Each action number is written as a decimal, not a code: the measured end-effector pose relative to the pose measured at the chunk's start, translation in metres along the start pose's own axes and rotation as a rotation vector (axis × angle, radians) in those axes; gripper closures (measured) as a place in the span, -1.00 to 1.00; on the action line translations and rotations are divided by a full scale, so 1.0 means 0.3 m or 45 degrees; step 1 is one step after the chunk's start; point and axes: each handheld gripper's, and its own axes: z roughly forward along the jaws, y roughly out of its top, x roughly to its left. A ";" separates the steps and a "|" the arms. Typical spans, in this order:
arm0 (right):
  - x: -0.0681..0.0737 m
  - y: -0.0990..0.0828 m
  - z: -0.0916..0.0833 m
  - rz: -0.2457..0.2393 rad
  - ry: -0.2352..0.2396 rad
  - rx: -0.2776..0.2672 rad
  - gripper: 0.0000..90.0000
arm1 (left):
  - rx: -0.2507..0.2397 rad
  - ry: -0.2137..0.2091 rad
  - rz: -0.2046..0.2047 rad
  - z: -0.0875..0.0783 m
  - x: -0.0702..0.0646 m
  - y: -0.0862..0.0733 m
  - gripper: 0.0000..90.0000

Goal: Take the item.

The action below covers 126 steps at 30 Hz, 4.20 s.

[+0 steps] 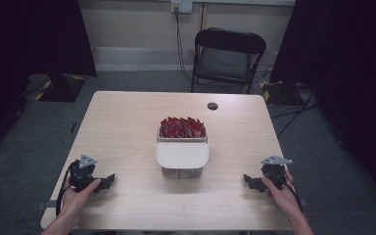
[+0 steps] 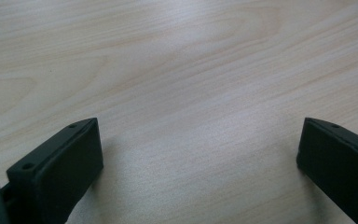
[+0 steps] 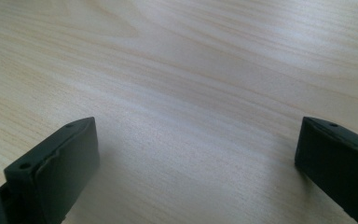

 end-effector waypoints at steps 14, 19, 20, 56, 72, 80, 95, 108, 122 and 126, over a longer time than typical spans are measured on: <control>0.000 0.000 0.000 0.000 0.000 0.000 -1.00 | -0.015 0.055 -0.062 -0.008 -0.009 0.002 -0.81; 0.000 0.000 0.000 0.000 0.000 0.000 -1.00 | 0.008 0.058 -0.077 -0.018 -0.008 0.010 -0.65; 0.000 0.000 0.000 0.000 0.000 0.000 -1.00 | 0.013 0.047 -0.088 -0.021 -0.006 0.012 -0.63; 0.000 0.000 0.000 0.001 0.000 0.000 -1.00 | -0.138 -0.162 0.043 -0.061 -0.065 0.152 -0.40; 0.000 0.000 0.000 0.000 0.000 0.000 -1.00 | -0.172 -0.281 0.037 -0.056 -0.112 0.244 -0.43; 0.000 0.000 0.000 0.001 0.000 0.000 -1.00 | -0.227 -0.347 0.055 -0.053 -0.146 0.300 -0.45; 0.000 0.000 0.000 0.001 0.000 0.000 -1.00 | -0.260 -0.402 0.152 -0.054 -0.216 0.358 -0.47; 0.000 0.000 0.000 0.001 0.000 0.000 -1.00 | -0.361 -0.391 0.218 -0.079 -0.255 0.435 -0.36; 0.000 0.000 0.000 0.001 -0.001 0.000 -1.00 | -0.318 -0.466 0.220 -0.061 -0.273 0.510 -0.36; 0.000 0.000 0.000 0.001 0.000 0.000 -1.00 | -0.326 -0.481 0.231 -0.041 -0.283 0.518 -0.34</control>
